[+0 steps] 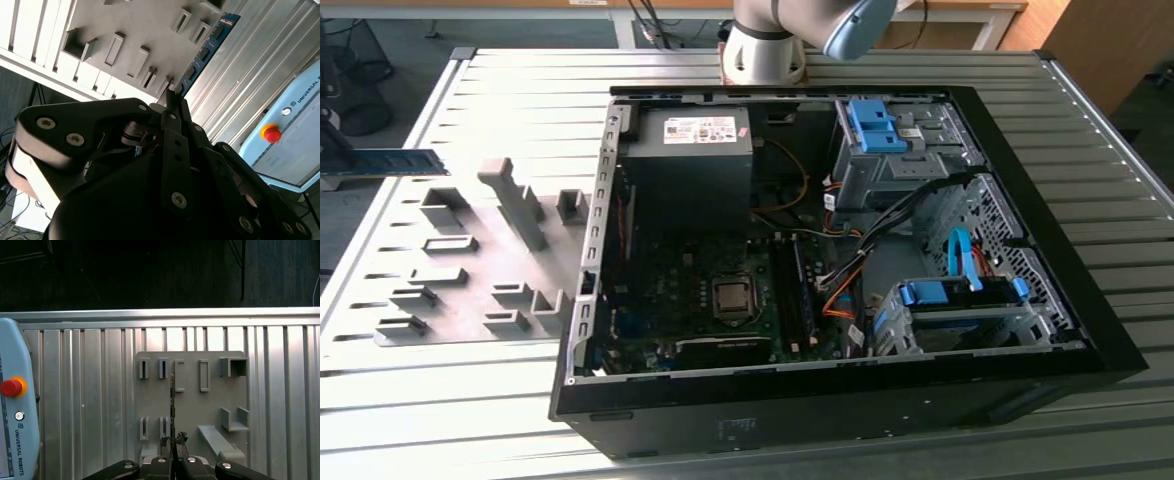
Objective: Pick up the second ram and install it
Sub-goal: 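Pick up the second ram and move it above second insertion slot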
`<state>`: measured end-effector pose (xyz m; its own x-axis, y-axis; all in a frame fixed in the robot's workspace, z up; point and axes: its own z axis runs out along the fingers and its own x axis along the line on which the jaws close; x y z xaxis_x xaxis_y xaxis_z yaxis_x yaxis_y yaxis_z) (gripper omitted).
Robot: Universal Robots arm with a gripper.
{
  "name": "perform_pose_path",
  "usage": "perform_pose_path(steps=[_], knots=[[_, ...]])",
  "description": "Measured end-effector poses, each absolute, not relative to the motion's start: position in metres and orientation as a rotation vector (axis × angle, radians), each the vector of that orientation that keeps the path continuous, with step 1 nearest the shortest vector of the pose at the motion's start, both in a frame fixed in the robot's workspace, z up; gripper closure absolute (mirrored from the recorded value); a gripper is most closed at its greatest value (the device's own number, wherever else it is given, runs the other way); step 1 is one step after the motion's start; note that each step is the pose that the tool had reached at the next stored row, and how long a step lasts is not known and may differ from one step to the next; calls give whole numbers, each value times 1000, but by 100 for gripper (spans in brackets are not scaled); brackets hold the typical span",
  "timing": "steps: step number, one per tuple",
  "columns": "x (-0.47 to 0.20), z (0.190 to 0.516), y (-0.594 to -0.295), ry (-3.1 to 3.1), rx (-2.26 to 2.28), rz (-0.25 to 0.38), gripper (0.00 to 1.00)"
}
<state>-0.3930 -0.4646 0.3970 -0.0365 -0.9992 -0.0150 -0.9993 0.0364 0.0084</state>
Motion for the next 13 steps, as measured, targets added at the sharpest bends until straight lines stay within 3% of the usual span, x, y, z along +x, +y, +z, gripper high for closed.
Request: perform_pose_path(steps=[13], knots=[[-389,397,-465,2258,-2177,26,86]])
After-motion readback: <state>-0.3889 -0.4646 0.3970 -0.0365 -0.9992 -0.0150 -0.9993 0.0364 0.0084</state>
